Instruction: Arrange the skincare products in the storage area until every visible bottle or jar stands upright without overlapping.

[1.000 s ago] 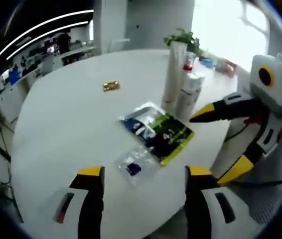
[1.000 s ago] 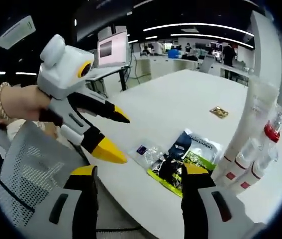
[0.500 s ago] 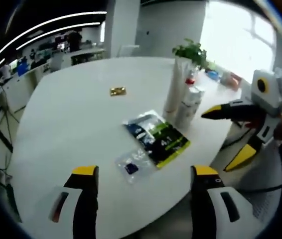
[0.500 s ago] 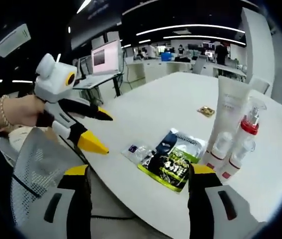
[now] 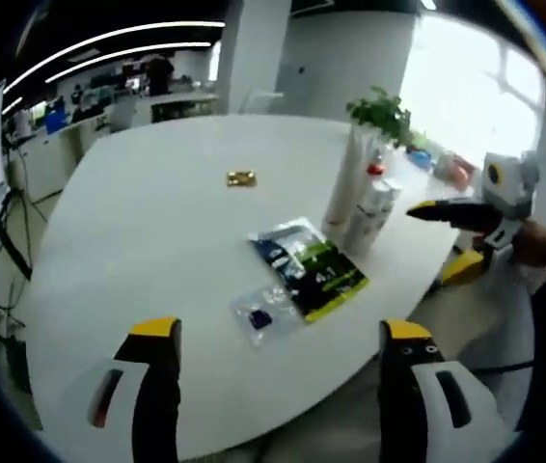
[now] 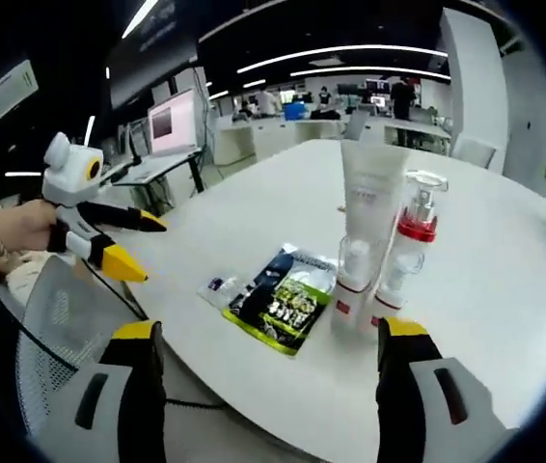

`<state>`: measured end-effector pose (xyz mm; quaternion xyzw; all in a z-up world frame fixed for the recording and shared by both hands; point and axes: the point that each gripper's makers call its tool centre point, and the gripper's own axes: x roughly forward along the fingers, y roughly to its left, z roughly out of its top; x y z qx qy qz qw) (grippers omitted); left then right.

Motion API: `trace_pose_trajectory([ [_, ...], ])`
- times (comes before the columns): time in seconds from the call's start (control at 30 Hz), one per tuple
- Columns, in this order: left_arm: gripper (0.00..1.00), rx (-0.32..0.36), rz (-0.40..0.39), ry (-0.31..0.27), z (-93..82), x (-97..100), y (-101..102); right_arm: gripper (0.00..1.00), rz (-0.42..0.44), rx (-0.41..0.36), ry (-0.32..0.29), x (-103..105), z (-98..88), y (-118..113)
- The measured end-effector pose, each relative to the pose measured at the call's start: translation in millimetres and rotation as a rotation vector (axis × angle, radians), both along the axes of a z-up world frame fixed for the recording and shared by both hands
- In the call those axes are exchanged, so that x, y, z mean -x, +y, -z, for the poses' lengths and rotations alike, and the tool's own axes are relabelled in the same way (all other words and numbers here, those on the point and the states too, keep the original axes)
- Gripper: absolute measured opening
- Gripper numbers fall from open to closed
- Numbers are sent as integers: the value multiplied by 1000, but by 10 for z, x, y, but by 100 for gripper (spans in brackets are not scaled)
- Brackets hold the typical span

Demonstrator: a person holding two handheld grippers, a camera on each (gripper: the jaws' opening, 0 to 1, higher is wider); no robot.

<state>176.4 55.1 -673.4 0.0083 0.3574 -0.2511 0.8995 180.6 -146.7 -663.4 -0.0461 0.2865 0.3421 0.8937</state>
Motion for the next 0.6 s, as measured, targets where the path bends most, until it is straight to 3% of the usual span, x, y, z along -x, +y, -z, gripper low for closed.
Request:
trace_pose_trajectory([
  [0.37,84,62,-49,-7,-99,78,86,99,81,-7,20,-16,-37,-432],
  [0.6,86,72,-71,-5,-112,126,150,99,90,-27,22,-35,-67,-506],
])
